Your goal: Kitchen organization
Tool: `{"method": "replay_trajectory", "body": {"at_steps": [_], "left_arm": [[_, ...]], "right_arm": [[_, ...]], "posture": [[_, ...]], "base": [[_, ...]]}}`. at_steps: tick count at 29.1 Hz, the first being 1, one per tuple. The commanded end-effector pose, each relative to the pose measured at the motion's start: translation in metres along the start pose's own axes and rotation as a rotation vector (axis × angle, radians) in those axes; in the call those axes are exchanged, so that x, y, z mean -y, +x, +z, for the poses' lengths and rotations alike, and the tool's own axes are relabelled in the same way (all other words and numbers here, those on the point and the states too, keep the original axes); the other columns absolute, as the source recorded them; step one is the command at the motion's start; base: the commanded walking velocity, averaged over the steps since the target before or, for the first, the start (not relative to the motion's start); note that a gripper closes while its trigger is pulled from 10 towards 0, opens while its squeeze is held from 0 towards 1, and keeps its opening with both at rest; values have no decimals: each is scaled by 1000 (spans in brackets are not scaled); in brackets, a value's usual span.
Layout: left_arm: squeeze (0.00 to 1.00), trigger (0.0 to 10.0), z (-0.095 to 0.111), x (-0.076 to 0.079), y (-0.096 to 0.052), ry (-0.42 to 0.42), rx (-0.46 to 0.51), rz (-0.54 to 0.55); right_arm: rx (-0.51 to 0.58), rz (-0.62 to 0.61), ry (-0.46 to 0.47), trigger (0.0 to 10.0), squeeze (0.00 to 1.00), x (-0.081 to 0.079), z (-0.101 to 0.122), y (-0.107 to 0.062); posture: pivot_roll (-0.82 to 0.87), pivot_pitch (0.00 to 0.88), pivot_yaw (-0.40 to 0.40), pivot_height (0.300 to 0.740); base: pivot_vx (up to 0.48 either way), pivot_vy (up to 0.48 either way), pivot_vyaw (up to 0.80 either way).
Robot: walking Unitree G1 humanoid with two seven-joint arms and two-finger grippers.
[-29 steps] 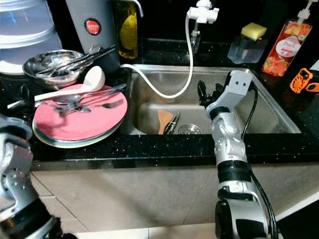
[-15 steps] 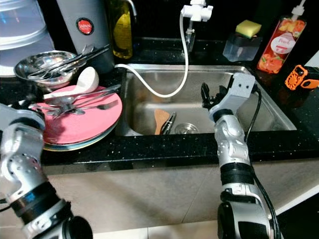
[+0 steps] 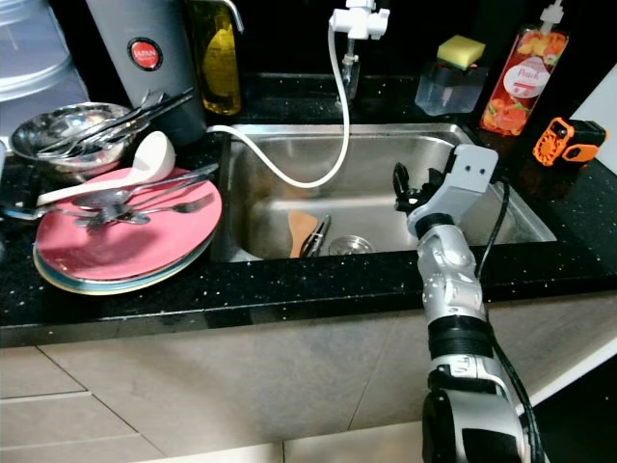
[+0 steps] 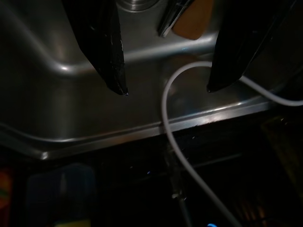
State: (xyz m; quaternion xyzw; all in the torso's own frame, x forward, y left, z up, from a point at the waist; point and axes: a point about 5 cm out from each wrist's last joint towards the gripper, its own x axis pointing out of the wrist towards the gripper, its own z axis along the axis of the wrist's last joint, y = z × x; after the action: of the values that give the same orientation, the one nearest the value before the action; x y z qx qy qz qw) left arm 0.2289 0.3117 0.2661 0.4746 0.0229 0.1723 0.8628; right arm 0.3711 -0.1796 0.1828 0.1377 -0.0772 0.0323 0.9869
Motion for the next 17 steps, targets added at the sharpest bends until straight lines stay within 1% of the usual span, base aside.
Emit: {"method": "replay_trajectory", "body": {"at_steps": [1, 3, 4, 5, 6, 7, 9, 10, 13, 14, 15, 17], "left_arm": [[0, 10000, -7, 3, 3, 147, -9, -48], [0, 10000, -17, 3, 5, 249, -32, -71], [0, 10000, -29, 7, 9, 328, -67, -123], [0, 10000, -33, 8, 10, 360, -77, -138], [0, 10000, -33, 8, 10, 360, -77, -138], [0, 10000, -40, 10, 14, 411, -76, -162], [0, 10000, -41, 12, 16, 423, -69, -176], [0, 10000, -40, 18, 18, 428, -46, -209], [0, 10000, -39, 22, 19, 426, -33, -225], [0, 10000, -36, 27, 19, 428, -15, -241], [0, 10000, -36, 27, 19, 428, -15, -241], [0, 10000, -35, 32, 20, 432, 1, -254]], "right_arm": [[0, 2, -6, 10000, 0, -1, 0, 2], [-1, 4, -6, 10000, 0, -1, 0, 2], [0, 3, -6, 10000, 0, -1, 0, 2], [0, 3, -6, 10000, 0, 0, 0, 2], [0, 3, -6, 10000, 0, 0, 0, 2], [2, -1, -7, 10000, 0, 1, -1, 2], [3, -2, -8, 10000, 0, 1, -1, 1], [7, -8, -9, 10000, 0, 3, 0, 1], [9, -12, -10, 10000, 0, 4, 0, 0], [12, -16, -11, 10000, 0, 5, 1, 0], [12, -16, -11, 10000, 0, 5, 1, 0], [14, -21, -12, 10000, 0, 6, 1, -1]], "posture": [[345, 0, -77, 740], [344, 0, -78, 740], [340, 0, -77, 740], [340, 0, -77, 740], [340, 0, -77, 740], [329, 0, -71, 740], [329, 0, -71, 740], [322, 0, -67, 740], [322, 0, -67, 740], [311, 0, -58, 740], [311, 0, -58, 740], [311, 0, -58, 740]], "base": [[0, 0, 0], [0, 0, 0], [0, 0, 0], [0, 0, 0], [0, 0, 0], [0, 0, 0], [0, 0, 0], [0, 0, 0], [0, 0, 0], [0, 0, 0], [0, 0, 0], [0, 0, 0]]}}
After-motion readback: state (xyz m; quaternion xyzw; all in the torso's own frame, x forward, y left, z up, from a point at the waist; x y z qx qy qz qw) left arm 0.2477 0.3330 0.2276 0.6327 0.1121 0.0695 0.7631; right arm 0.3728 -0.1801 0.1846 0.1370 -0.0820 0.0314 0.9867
